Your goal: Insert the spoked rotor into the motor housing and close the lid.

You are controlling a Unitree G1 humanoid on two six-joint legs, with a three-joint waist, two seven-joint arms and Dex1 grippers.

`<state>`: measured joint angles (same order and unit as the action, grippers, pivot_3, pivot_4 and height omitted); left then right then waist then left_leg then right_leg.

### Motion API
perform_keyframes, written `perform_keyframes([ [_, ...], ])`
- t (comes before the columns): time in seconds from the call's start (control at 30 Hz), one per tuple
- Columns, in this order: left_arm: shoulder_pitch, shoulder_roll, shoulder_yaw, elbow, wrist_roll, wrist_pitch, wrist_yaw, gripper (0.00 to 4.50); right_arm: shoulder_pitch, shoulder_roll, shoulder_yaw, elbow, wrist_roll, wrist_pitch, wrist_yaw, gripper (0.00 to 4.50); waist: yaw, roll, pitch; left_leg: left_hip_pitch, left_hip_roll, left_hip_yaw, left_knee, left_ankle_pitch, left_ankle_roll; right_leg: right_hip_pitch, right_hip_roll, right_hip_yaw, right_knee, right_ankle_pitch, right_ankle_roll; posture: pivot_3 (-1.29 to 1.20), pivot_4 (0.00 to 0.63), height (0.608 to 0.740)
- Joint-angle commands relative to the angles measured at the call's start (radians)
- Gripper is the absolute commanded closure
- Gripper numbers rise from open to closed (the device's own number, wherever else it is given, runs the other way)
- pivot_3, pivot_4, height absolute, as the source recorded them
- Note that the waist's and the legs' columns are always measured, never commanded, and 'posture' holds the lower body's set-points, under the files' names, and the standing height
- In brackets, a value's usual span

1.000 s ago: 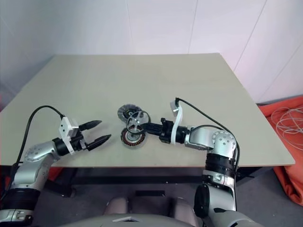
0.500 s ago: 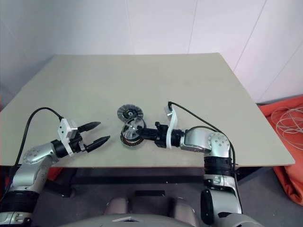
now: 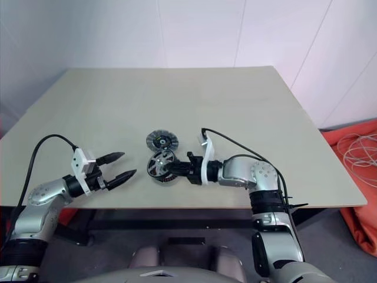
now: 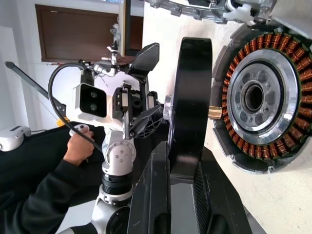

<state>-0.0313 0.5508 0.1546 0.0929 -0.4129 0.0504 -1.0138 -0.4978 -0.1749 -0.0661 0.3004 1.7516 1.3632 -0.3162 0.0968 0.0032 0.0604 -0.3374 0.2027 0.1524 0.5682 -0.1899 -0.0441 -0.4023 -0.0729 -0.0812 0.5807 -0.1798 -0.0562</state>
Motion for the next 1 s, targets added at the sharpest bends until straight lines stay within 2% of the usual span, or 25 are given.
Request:
perform_keyframes([
  [0.03,-0.008,0.012,0.023,-0.036,-0.014,-0.007,0.005,0.00,-0.029,0.000,0.001,-0.007,0.019,-0.007,0.028,4.19,0.000,0.000,0.000,0.000,0.000,0.000,0.000,0.000,0.000,0.000,0.000,0.000,0.000,0.000,0.000,0.00,0.000,0.740],
  [1.0,-0.012,0.012,0.021,-0.036,-0.013,-0.007,0.009,0.00,-0.061,0.035,-0.029,0.057,-0.172,0.011,0.160,4.19,0.000,0.000,0.000,-0.001,0.000,0.000,0.002,0.000,0.000,0.000,0.000,0.000,0.002,0.000,0.000,0.00,0.000,0.740],
])
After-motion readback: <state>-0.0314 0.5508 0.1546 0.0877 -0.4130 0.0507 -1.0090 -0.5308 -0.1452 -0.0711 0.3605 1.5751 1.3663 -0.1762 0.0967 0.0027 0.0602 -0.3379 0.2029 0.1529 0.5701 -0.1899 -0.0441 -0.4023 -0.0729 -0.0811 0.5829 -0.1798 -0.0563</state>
